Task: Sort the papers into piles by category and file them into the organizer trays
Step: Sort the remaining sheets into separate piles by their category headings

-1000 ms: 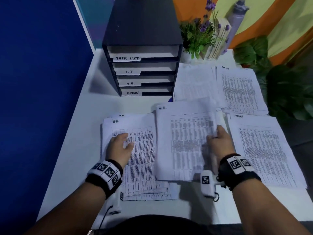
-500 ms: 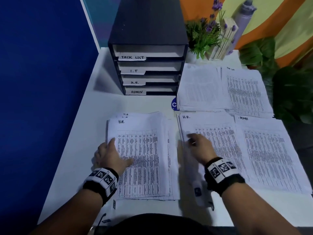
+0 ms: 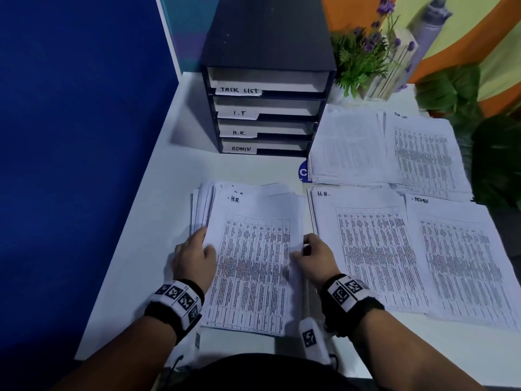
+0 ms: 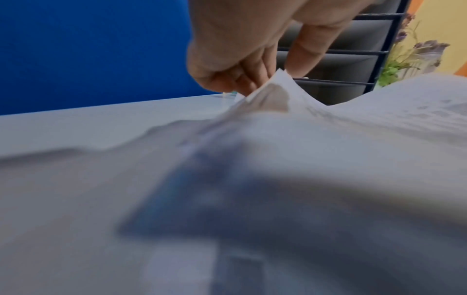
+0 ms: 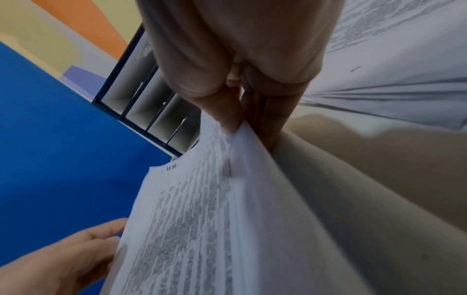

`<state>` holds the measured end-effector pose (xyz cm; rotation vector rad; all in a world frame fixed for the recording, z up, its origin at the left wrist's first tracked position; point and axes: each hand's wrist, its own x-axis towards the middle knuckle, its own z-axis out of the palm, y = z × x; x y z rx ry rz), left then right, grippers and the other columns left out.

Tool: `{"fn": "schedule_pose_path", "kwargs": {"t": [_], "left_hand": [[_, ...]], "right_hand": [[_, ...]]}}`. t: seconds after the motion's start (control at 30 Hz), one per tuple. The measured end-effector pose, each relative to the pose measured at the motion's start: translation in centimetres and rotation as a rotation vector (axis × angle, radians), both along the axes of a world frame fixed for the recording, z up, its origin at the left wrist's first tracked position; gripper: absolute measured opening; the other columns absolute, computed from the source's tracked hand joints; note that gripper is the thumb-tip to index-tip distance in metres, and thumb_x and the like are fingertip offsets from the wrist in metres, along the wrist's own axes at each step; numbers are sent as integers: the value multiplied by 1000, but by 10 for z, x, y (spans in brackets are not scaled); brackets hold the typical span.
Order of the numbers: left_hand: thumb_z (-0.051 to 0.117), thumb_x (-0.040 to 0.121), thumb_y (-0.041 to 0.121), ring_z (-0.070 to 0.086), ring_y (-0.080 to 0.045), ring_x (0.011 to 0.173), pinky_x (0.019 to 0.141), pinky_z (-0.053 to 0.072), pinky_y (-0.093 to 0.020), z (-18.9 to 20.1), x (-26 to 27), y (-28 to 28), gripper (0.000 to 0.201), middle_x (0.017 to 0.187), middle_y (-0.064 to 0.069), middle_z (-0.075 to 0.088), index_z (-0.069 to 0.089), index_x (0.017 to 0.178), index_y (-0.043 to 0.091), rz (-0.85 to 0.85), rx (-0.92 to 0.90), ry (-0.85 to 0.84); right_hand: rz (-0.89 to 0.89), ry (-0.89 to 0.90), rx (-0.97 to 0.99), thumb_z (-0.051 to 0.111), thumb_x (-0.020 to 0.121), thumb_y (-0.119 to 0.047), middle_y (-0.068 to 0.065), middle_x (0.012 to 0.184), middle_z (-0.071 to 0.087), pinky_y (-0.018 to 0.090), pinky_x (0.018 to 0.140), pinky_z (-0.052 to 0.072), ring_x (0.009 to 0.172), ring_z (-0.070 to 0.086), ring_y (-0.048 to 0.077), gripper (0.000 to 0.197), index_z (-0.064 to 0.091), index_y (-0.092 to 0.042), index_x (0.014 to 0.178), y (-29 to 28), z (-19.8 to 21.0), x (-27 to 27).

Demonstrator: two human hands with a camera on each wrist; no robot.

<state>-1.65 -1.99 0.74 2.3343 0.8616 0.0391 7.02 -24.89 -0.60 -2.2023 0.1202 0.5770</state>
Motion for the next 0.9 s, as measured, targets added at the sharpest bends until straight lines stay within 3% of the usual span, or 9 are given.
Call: {"fn": "schedule_pose_path", "kwargs": {"t": [0.1, 0.17, 0.27, 0.4, 0.5, 0.57, 0.67, 0.77, 0.9], "left_hand": [[56, 91, 31, 56, -30, 115, 98, 43, -39, 2, 2, 8, 43, 122, -3, 66, 53, 134, 30, 23, 37, 155], [59, 84, 42, 61, -27, 109, 97, 48, -40, -3, 4, 15, 45, 119, -2, 67, 56, 128, 30, -4, -113, 181], [56, 72, 58, 65, -16, 102, 97, 51, -41, -13, 4, 21, 50, 111, 10, 69, 61, 114, 30, -3, -336, 142], [65, 80, 40, 64, -16, 103, 98, 50, -44, -13, 6, 24, 32, 109, 15, 67, 57, 111, 38, -13, -417, 129], [77, 73, 36, 66, -15, 97, 94, 52, -41, -15, 4, 26, 41, 102, 15, 69, 59, 109, 33, 48, -421, 73], [82, 71, 35, 66, -17, 98, 94, 51, -38, -14, 5, 23, 47, 103, 10, 70, 60, 112, 26, 120, -461, 17], [71, 85, 29, 65, -19, 99, 91, 47, -30, -12, 6, 18, 30, 102, 6, 69, 62, 112, 22, 173, -503, -72], [60, 93, 21, 63, -21, 101, 92, 45, -30, -12, 6, 20, 24, 105, 2, 68, 62, 117, 17, 168, -503, -106], [62, 90, 7, 64, -22, 94, 83, 43, -28, -12, 6, 24, 23, 95, 2, 69, 63, 112, 14, 207, -550, -154]], "right_hand": [[-56, 11, -7, 57, 80, -2, 8, 70, 56, 28, 62, 44, 71, 54, 23, 13, 48, -10, 75, -7, -4, 1], [-94, 20, 21, 53, 75, -1, 20, 72, 55, 40, 67, 51, 70, 56, 29, 8, 46, -2, 76, -11, -7, 0], [-153, 64, 119, 51, 72, 1, 19, 77, 64, 48, 73, 56, 74, 64, 35, 13, 55, -9, 80, -16, -8, 0], [-266, 90, 231, 61, 82, -4, 4, 74, 63, 37, 74, 54, 70, 59, 22, 21, 59, -23, 90, -17, 1, 1], [-284, 73, 251, 68, 79, -24, 7, 76, 69, 45, 67, 59, 66, 64, 24, 13, 59, -20, 87, -13, 2, -3], [-265, 51, 248, 67, 76, -26, 8, 72, 66, 49, 62, 58, 62, 62, 25, 16, 56, -18, 86, -11, 0, -6], [-274, 42, 266, 65, 79, -13, 7, 65, 62, 47, 61, 57, 58, 58, 24, 10, 59, -18, 85, -14, -1, -5], [-353, 69, 349, 61, 83, 0, 5, 63, 59, 33, 56, 51, 55, 53, 20, 16, 61, -16, 84, -22, -4, -4], [-385, 127, 585, 57, 80, 11, 7, 69, 68, 24, 51, 50, 57, 61, 21, 34, 68, -16, 63, -36, -4, -1]]}}
